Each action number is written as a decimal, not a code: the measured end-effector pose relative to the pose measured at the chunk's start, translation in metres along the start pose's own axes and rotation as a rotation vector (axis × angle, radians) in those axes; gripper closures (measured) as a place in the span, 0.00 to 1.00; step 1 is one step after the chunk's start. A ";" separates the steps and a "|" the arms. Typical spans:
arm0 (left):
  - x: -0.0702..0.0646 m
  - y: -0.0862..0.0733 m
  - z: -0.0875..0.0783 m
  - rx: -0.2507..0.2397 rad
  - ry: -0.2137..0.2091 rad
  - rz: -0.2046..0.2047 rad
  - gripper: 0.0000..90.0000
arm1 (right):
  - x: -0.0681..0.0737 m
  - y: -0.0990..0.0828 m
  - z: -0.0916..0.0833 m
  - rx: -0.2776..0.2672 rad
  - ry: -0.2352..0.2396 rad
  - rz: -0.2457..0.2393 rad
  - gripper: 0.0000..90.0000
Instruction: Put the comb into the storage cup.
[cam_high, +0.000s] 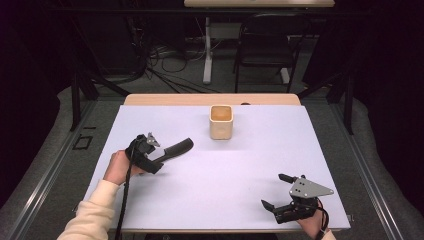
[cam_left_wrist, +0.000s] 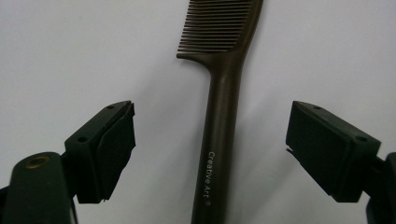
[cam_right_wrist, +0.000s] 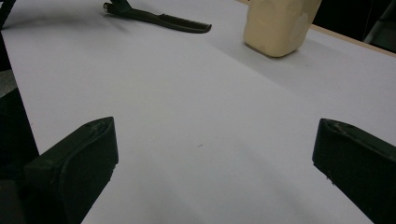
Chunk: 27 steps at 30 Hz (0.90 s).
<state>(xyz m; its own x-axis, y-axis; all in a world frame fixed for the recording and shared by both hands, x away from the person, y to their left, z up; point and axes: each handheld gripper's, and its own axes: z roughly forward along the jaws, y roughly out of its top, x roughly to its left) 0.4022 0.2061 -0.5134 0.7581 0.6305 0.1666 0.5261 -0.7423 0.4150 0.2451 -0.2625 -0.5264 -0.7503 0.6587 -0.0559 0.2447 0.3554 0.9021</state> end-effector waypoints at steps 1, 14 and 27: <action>0.000 0.003 0.000 0.016 -0.007 0.007 0.20 | 0.000 0.000 0.000 0.001 -0.001 0.002 0.00; 0.006 0.017 0.011 0.093 -0.092 0.014 0.58 | 0.001 0.000 0.001 0.001 0.000 -0.002 0.00; 0.013 0.027 0.023 0.134 -0.148 0.018 0.72 | 0.000 0.000 0.000 0.001 0.005 -0.003 0.00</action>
<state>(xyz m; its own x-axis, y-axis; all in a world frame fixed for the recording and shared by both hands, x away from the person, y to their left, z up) 0.4351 0.1887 -0.5207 0.8110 0.5839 0.0354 0.5511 -0.7829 0.2886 0.2449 -0.2621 -0.5268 -0.7539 0.6545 -0.0561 0.2432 0.3575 0.9017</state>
